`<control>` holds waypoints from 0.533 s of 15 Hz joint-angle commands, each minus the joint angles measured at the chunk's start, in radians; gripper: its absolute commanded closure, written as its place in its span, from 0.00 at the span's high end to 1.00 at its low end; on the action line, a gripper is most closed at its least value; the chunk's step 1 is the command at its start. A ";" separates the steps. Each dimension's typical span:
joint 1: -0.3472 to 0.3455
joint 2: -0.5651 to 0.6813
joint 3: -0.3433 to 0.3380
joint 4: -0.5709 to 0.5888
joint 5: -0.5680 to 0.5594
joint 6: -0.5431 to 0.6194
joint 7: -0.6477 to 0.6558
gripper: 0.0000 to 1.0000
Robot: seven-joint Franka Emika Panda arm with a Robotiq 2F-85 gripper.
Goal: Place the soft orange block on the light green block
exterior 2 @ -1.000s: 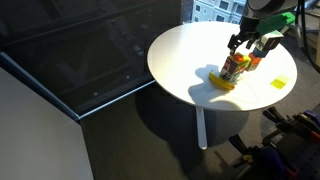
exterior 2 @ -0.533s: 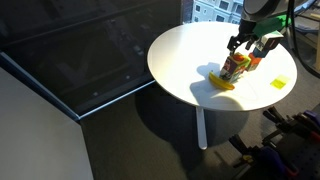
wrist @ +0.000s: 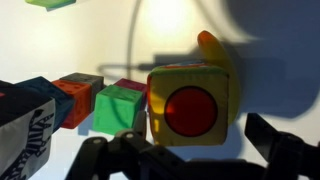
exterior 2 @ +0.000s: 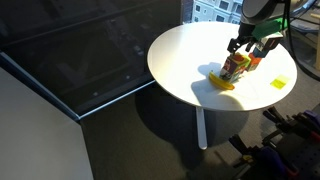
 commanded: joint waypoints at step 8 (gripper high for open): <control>-0.017 0.037 0.001 0.037 0.002 -0.021 -0.014 1.00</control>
